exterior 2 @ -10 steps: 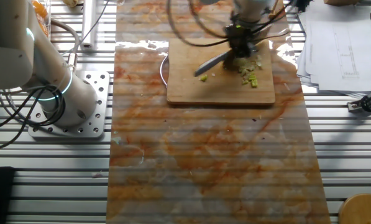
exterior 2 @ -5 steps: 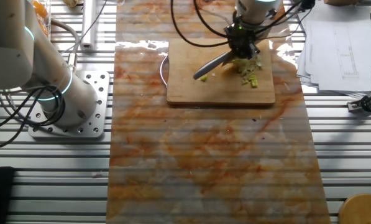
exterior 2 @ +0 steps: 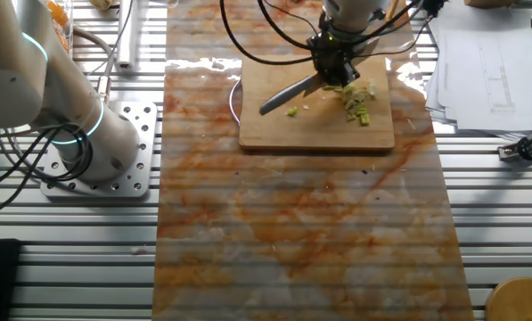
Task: Chop the scallions
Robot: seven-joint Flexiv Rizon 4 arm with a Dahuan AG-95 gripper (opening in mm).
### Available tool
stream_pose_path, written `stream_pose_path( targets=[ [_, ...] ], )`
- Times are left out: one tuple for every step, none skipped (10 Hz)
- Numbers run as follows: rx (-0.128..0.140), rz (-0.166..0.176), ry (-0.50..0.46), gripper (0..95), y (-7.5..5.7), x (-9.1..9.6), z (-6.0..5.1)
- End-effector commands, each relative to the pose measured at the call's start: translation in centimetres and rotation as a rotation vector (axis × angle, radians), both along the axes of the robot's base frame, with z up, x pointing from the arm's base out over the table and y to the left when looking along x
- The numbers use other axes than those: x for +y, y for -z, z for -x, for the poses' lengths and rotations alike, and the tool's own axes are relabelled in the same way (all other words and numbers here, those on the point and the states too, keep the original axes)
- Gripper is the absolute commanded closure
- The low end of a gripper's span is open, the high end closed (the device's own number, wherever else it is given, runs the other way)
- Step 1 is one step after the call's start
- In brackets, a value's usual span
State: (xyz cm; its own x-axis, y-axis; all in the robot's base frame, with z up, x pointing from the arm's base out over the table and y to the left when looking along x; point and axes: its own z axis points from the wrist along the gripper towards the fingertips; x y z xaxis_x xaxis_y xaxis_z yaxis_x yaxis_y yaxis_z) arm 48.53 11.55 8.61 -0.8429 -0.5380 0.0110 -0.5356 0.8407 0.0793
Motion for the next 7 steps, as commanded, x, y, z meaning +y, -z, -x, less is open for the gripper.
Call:
stream_pose_path(
  targets=[
    [0.009, -0.054, 0.104, 95.0, -0.4, 0.3, -1.0],
    [0.03, -0.069, 0.173, 95.0, -1.6, 1.2, -2.5],
    [0.038, -0.068, 0.204, 95.0, -2.2, 2.0, -3.1],
    [0.047, -0.071, 0.271, 95.0, -3.2, 4.2, -4.3],
    [0.054, -0.086, 0.339, 95.0, -3.9, 6.9, -5.5],
    [0.056, -0.086, 0.379, 95.0, -4.4, 8.7, -6.2],
    [0.059, -0.087, 0.419, 95.0, -4.9, 10.8, -7.0]
  ],
)
